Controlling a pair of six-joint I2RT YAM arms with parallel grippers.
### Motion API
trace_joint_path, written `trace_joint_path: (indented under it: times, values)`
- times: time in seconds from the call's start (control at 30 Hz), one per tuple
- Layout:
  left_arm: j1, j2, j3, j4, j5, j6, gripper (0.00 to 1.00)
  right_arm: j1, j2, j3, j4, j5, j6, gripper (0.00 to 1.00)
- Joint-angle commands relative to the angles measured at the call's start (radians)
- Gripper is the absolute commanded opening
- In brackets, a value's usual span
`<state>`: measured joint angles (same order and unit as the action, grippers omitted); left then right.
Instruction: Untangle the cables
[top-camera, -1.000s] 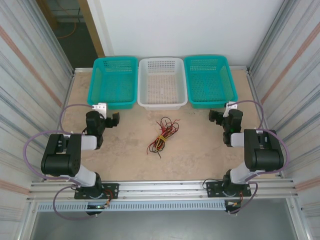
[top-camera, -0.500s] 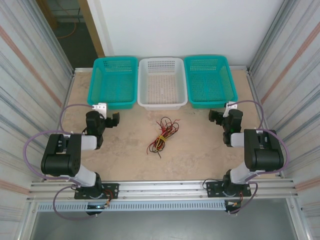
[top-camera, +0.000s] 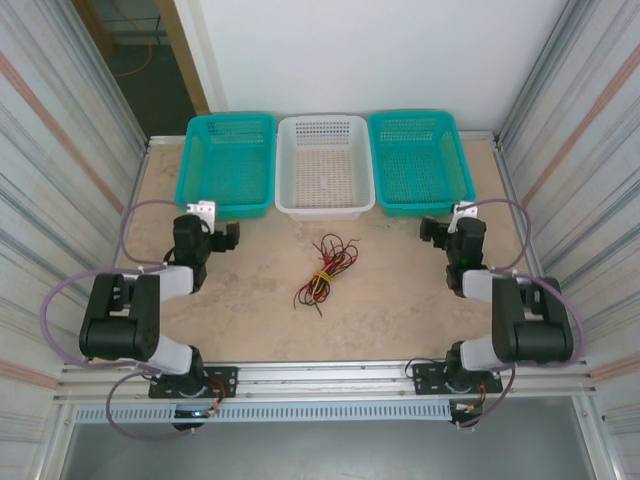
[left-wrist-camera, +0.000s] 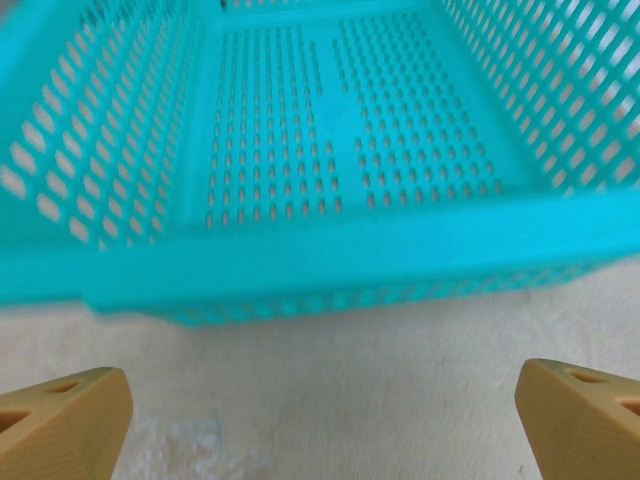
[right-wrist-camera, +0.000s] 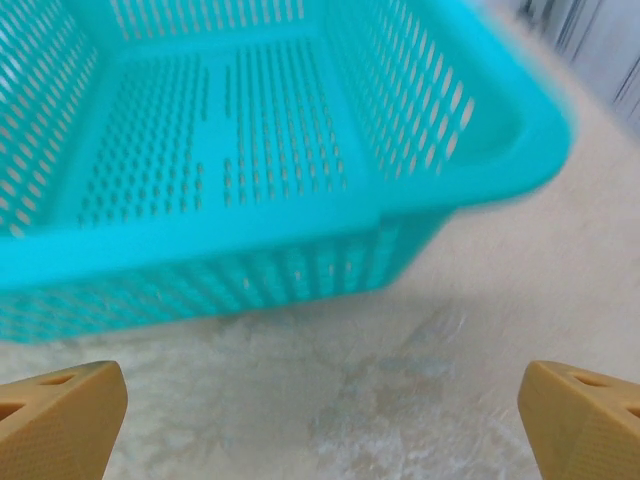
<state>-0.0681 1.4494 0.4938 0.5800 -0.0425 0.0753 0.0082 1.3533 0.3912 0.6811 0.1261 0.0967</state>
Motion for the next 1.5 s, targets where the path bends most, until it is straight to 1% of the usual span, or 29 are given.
trace_joint_path:
  times: [0.0, 0.1, 0.2, 0.23, 0.27, 0.3, 0.33, 0.37, 0.4, 0.43, 0.5, 0.53, 0.57, 0.6, 0.67, 0.73, 0.77, 0.83, 0.93, 1.0, 1.03, 1.1, 1.23, 1.3, 1.37, 1.4, 1.47]
  values:
    - [-0.058, -0.086, 0.008, -0.088, -0.116, 0.047, 0.99, 0.033, -0.163, -0.026, -0.09, 0.138, 0.01, 0.99]
    - [-0.142, -0.123, 0.004, -0.109, -0.245, 0.058, 0.99, 0.041, -0.262, 0.026, -0.337, 0.215, 0.102, 0.99]
    - [-0.223, -0.17, 0.017, -0.137, -0.398, 0.054, 0.97, 0.088, -0.391, 0.054, -0.534, 0.319, 0.183, 0.99]
    - [-0.237, -0.199, 0.042, -0.203, -0.44, 0.015, 0.97, 0.097, -0.443, 0.091, -0.654, 0.351, 0.262, 0.99]
    - [-0.246, -0.234, 0.075, -0.291, -0.458, -0.037, 0.96, 0.098, -0.48, 0.128, -0.77, 0.351, 0.332, 0.99]
    - [-0.252, -0.274, 0.116, -0.411, -0.458, -0.119, 0.95, 0.097, -0.522, 0.169, -0.885, 0.293, 0.393, 0.99]
    - [-0.254, -0.315, 0.151, -0.515, -0.444, -0.212, 0.94, 0.097, -0.556, 0.191, -0.95, 0.235, 0.419, 0.99]
    - [-0.253, -0.36, 0.183, -0.611, -0.409, -0.304, 0.94, 0.099, -0.581, 0.197, -0.993, 0.232, 0.459, 0.99]
    - [-0.252, -0.405, 0.216, -0.714, -0.346, -0.39, 0.93, 0.097, -0.607, 0.199, -1.065, 0.271, 0.56, 0.99]
    - [-0.258, -0.449, 0.23, -0.771, -0.284, -0.445, 0.91, 0.081, -0.635, 0.201, -1.126, 0.232, 0.639, 0.99]
    - [-0.275, -0.522, 0.236, -0.84, -0.169, -0.531, 0.87, 0.053, -0.644, 0.216, -1.15, 0.01, 0.627, 0.99]
    - [-0.287, -0.557, 0.237, -0.865, -0.109, -0.553, 0.85, 0.087, -0.612, 0.251, -1.205, -0.021, 0.639, 0.99]
    - [-0.298, -0.579, 0.238, -0.891, -0.065, -0.568, 0.84, 0.151, -0.571, 0.287, -1.262, -0.001, 0.647, 0.98]
    - [-0.312, -0.605, 0.236, -0.92, -0.017, -0.578, 0.82, 0.259, -0.517, 0.331, -1.323, 0.053, 0.647, 0.95]
    - [-0.322, -0.65, 0.22, -0.957, 0.062, -0.592, 0.79, 0.502, -0.426, 0.404, -1.404, 0.166, 0.655, 0.93]
    - [-0.323, -0.689, 0.204, -0.989, 0.106, -0.624, 0.78, 0.717, -0.311, 0.465, -1.433, 0.206, 0.678, 0.92]
    - [-0.323, -0.704, 0.201, -0.998, 0.117, -0.629, 0.78, 0.784, -0.263, 0.491, -1.435, 0.195, 0.7, 0.92]
    - [-0.324, -0.733, 0.205, -1.021, 0.122, -0.644, 0.78, 0.901, -0.156, 0.547, -1.413, 0.159, 0.762, 0.91]
    - [-0.323, -0.746, 0.211, -1.025, 0.122, -0.655, 0.78, 1.013, -0.039, 0.604, -1.341, 0.16, 0.835, 0.93]
    - [-0.323, -0.736, 0.209, -1.019, 0.138, -0.673, 0.77, 1.026, 0.013, 0.607, -1.267, 0.137, 0.868, 0.9]
    - [-0.323, -0.724, 0.205, -1.015, 0.155, -0.684, 0.77, 1.022, 0.038, 0.61, -1.243, 0.139, 0.886, 0.87]
    - [-0.323, -0.704, 0.189, -0.989, 0.193, -0.706, 0.76, 1.013, 0.082, 0.61, -1.19, 0.129, 0.892, 0.84]
    - [-0.325, -0.651, 0.166, -0.943, 0.24, -0.725, 0.75, 0.992, 0.197, 0.625, -1.082, 0.046, 0.877, 0.78]
    - [-0.326, -0.629, 0.173, -0.935, 0.244, -0.712, 0.74, 1.005, 0.252, 0.631, -1.056, 0.055, 0.877, 0.79]
    - [-0.325, -0.624, 0.176, -0.93, 0.234, -0.703, 0.74, 1.015, 0.287, 0.618, -1.03, 0.067, 0.883, 0.82]
    - [-0.325, -0.625, 0.175, -0.928, 0.227, -0.701, 0.73, 1.011, 0.303, 0.61, -1.016, 0.054, 0.882, 0.85]
    - [-0.326, -0.63, 0.176, -0.926, 0.224, -0.703, 0.73, 0.997, 0.329, 0.607, -1.001, 0.024, 0.871, 0.87]
